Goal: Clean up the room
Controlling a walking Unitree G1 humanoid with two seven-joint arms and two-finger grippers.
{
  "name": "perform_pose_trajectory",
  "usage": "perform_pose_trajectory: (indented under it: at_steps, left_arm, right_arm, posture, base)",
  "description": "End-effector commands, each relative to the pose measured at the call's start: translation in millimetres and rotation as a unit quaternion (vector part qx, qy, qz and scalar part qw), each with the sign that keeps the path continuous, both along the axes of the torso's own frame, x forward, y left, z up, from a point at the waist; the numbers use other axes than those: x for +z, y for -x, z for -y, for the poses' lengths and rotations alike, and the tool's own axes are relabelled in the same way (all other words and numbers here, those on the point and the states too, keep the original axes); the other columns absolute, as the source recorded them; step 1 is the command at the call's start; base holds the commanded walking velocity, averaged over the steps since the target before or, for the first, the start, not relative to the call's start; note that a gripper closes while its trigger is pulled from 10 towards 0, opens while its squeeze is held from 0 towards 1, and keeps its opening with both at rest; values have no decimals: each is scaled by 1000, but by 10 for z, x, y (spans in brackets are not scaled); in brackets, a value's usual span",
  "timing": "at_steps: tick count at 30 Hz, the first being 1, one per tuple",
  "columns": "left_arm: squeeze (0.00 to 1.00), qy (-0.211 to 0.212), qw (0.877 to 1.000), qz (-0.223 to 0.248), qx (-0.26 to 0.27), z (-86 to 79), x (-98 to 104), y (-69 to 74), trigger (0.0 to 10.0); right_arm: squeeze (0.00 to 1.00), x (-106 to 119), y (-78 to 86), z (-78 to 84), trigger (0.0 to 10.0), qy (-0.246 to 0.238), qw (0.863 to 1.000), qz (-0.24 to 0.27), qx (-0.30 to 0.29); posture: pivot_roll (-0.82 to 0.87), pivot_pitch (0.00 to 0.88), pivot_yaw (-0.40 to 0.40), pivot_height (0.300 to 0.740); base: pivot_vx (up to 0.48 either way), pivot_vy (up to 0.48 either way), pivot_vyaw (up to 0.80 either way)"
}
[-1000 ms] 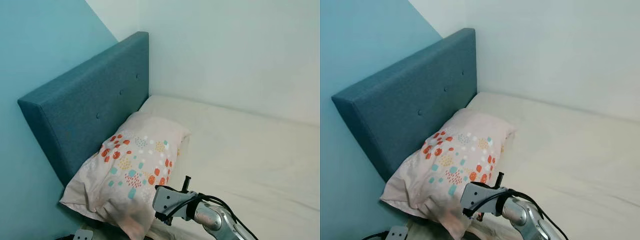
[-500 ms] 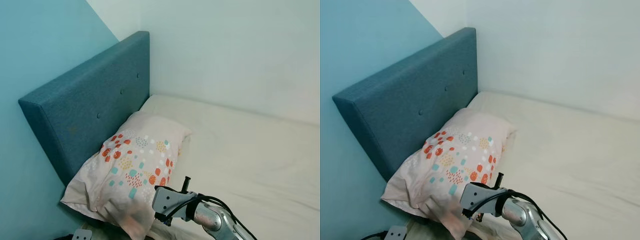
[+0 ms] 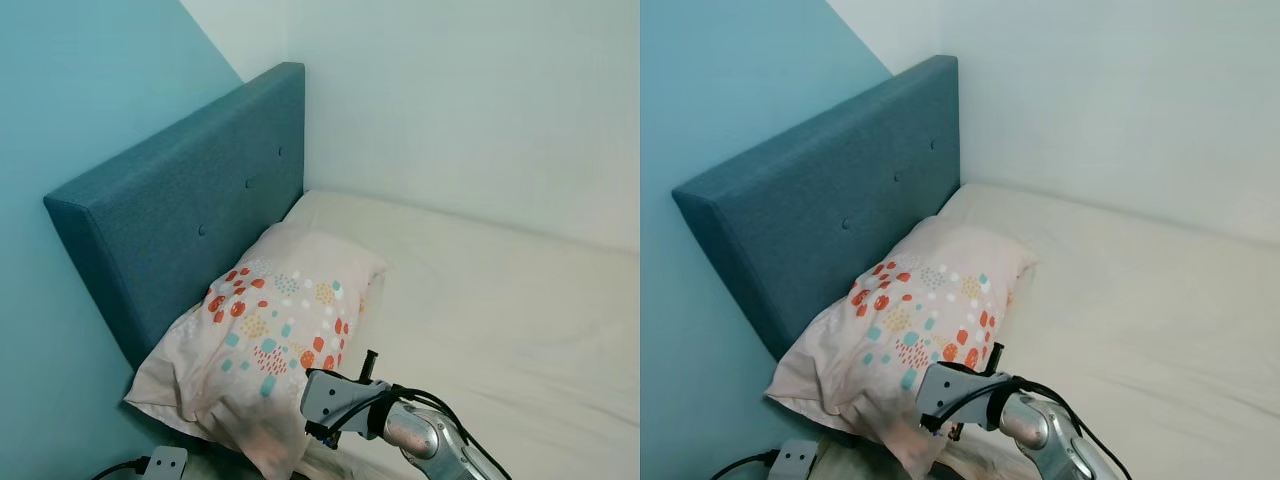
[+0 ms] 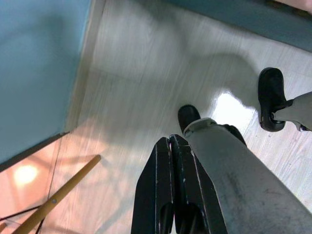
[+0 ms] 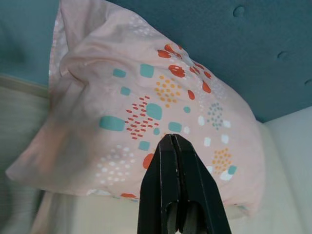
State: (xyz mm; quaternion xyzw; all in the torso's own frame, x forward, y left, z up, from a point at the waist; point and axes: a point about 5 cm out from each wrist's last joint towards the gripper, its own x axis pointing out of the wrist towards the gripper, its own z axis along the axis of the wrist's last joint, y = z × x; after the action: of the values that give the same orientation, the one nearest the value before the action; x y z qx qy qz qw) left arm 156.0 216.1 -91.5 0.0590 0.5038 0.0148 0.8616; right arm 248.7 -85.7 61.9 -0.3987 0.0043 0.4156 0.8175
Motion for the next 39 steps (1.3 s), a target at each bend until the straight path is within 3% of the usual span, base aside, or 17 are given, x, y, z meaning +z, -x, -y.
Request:
perform_pose_trajectory:
  at_steps: [1,8,9,10,12,13,14,15,17,18,19,20,21,24,28,29,39]
  left_arm:
    - [0,0,1000,-7,5,-4,-21,53,10000]
    - [0,6,999,-10,37,9,-49,117,10000]
    - [0,8,999,-8,44,17,-47,109,10000]
    - [0,8,999,-8,44,17,-47,109,10000]
    - [0,11,999,-6,53,24,-47,104,10000]
    - [0,11,999,-6,53,24,-47,104,10000]
    - [0,10,999,-8,50,27,-50,110,10000]
    - [0,10,999,-8,50,27,-50,110,10000]
    - [0,5,999,-19,33,28,-60,132,10000]
    - [0,5,999,-19,33,28,-60,132,10000]
    - [0,3,999,-22,29,27,-62,136,10000]
    - [0,3,999,-22,29,27,-62,136,10000]
    - [0,1,999,-19,30,14,-49,106,10000]
    - [0,6,999,0,49,0,-10,12,10000]
    - [0,11,998,6,62,2,-4,-2,10000]
    - [0,13,997,8,70,1,-4,0,10000]
    - [0,30,995,7,93,34,-27,43,10000]
  right_arm:
    - [0,15,0,-20,10000,3,1000,13,8]
    - [0,-12,-35,43,10000,12,1000,13,-5]
    - [0,32,-88,87,10000,-36,998,-4,-44]
    - [0,32,-88,87,10000,-36,998,-4,-44]
    - [0,99,-265,344,10000,-158,965,-31,-207]
    - [0,99,-265,344,10000,-158,965,-31,-207]
    - [0,67,-321,496,10000,-210,937,-67,-271]
    - [0,67,-321,496,10000,-210,937,-67,-271]
    - [0,-194,-327,871,10000,-298,856,-193,-377]
    - [0,-194,-327,871,10000,-298,856,-193,-377]
    - [0,-299,-296,968,10000,-326,825,-241,-393]
    - [0,-299,-296,968,10000,-326,825,-241,-393]
    - [0,-451,-215,1137,10000,-321,809,-253,-422]
    - [0,-805,75,1502,10000,-337,743,-284,-504]
    - [0,-900,168,1541,10000,-326,732,-289,-523]
    - [0,-941,205,1526,10000,-332,722,-296,-530]
    - [0,-1186,364,1367,10000,-286,705,-350,-546]
  posture:
    - [-112,6,-29,740]
    - [-82,0,-73,740]
    - [-77,0,-77,740]
    - [-77,0,-77,740]
    - [-92,0,-64,740]
    - [-92,0,-64,740]
    - [-109,0,-50,740]
    - [-109,0,-50,740]
    - [-123,0,-38,740]
    - [-123,0,-38,740]
    - [-121,0,-39,740]
    - [-121,0,-39,740]
    - [-118,0,-45,740]
    - [-102,0,-50,740]
    - [-91,0,-65,740]
    - [-88,0,-65,740]
    - [-64,0,-56,740]
  base:
    - [0,0,0]
    - [0,0,0]
    - [0,0,0]
    - [0,0,0]
    - [0,0,0]
    - [0,0,0]
    - [0,0,0]
    - [0,0,0]
    - [0,0,0]
    - [0,0,0]
    - [0,0,0]
    - [0,0,0]
    - [0,0,0]
    - [0,0,0]
    - [0,0,0]
    - [0,0,0]
    - [0,0,584]
